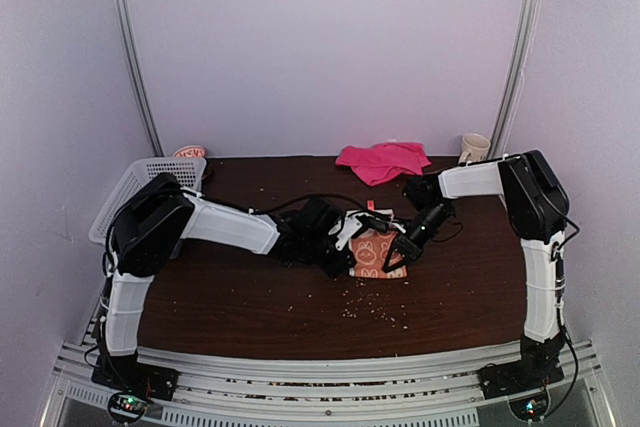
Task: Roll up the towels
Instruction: Roll the towel at the center of the board.
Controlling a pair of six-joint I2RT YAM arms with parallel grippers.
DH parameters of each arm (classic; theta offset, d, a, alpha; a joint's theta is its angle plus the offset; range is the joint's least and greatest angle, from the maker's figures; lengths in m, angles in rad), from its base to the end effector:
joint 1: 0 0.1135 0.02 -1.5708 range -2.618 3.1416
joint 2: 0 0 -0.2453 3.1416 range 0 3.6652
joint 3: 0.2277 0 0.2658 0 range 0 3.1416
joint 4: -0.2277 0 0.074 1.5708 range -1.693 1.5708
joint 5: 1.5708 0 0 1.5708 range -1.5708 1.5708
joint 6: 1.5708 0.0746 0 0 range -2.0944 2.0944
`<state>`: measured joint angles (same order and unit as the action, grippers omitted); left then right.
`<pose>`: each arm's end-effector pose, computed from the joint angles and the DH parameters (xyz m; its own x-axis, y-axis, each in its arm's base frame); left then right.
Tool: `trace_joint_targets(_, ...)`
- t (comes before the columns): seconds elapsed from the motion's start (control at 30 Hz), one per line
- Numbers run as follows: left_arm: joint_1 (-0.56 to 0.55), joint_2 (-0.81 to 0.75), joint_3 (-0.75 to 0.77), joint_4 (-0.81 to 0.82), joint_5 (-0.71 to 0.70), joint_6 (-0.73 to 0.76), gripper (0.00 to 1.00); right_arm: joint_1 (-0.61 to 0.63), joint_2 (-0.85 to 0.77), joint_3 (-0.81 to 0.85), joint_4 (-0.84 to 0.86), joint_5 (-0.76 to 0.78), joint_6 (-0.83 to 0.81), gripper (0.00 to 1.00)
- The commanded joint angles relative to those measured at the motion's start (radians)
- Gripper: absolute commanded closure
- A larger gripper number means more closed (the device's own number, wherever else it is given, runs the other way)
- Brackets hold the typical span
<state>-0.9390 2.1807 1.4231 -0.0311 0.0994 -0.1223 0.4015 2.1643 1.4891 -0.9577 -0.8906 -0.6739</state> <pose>0.2860 -0.4033 0.0751 -0.5189 0.5034 -0.6909 0.7869 0.5971 -0.1559 0.3357 0.2055 0.0811 -0.5922 -0.6778 -0.4357 -0.7307 0.2237 0.6450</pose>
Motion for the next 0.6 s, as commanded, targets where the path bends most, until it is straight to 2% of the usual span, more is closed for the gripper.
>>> trace_joint_targets(0.0, -0.002, 0.027, -0.012, -0.012, -0.061, 0.002, 0.79, -0.004, -0.004, 0.000, -0.033, 0.016, -0.019, 0.98)
trace_joint_targets(0.17, -0.001, -0.024, -0.036, 0.015, -0.109, 0.030, 0.63, -0.004, 0.005, 0.008, -0.044, 0.010, -0.023, 0.98)
trace_joint_targets(0.3, -0.002, -0.134, -0.148, 0.128, -0.147, 0.102, 0.49, -0.005, 0.005, 0.010, -0.045, 0.009, -0.015, 0.97)
trace_joint_targets(0.4, -0.001, -0.223, -0.242, 0.226, -0.176, 0.212, 0.43, -0.005, 0.013, 0.014, -0.050, 0.006, -0.016, 0.97)
trace_joint_targets(0.57, -0.021, -0.307, -0.385, 0.372, -0.123, 0.498, 0.36, -0.006, 0.030, 0.032, -0.089, -0.011, -0.038, 0.97)
